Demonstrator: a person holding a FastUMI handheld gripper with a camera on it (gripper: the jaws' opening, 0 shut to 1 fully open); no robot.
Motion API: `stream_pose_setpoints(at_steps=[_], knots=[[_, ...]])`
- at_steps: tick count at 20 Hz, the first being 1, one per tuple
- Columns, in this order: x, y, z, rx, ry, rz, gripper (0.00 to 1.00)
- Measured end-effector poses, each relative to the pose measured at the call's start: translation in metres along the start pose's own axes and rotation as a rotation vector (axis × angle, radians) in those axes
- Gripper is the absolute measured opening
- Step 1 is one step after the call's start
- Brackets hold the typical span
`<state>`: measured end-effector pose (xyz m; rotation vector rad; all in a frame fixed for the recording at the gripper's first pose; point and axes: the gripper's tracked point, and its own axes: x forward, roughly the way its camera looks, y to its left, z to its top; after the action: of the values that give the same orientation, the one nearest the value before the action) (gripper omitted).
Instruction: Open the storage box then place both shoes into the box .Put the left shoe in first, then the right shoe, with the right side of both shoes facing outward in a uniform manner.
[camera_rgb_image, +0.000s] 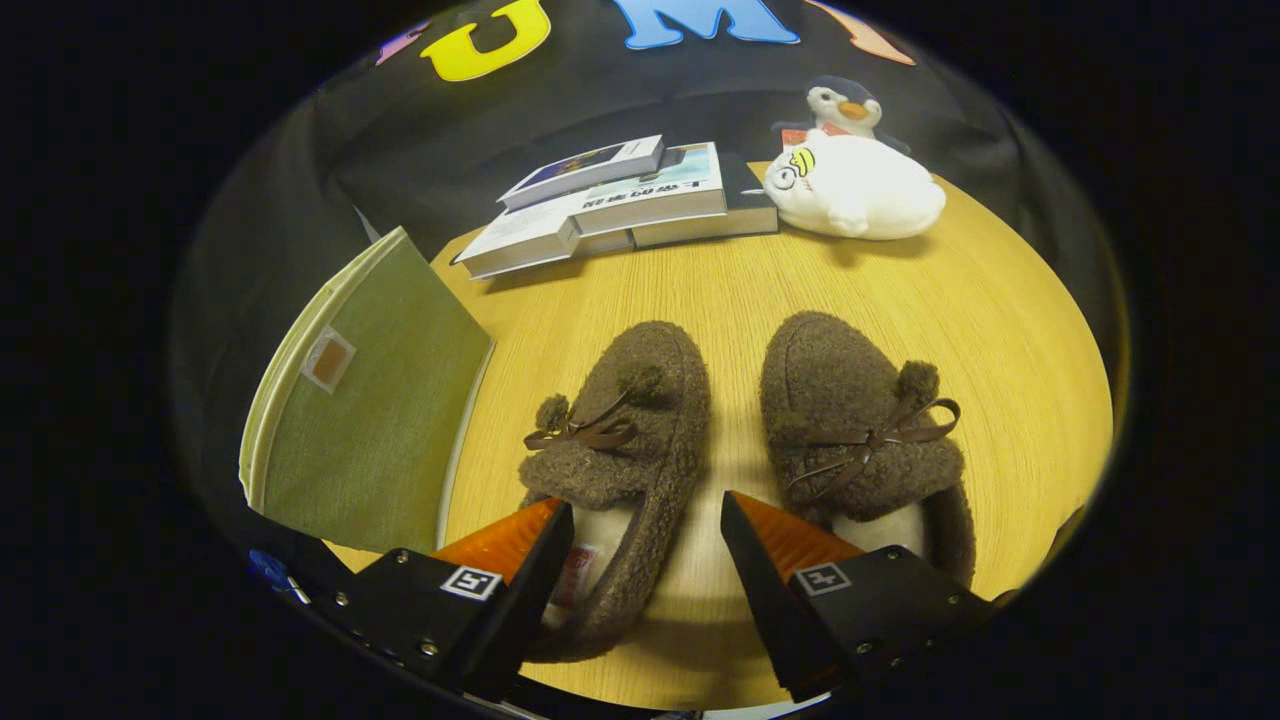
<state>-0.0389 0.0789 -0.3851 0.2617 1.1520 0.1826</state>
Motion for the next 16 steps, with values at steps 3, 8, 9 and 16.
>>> stream_pose_setpoints(at_steps=[3, 8, 9, 16], knots=[[0.005, -0.001, -0.002, 0.003, 0.017, -0.006, 0.78], [0.005, 0.002, -0.001, 0.061, 0.024, -0.005, 0.39], [0.007, -0.001, -0.001, 0.080, 0.023, -0.015, 0.29], [-0.002, 0.007, 0.003, 0.227, 0.038, 0.019, 0.00]])
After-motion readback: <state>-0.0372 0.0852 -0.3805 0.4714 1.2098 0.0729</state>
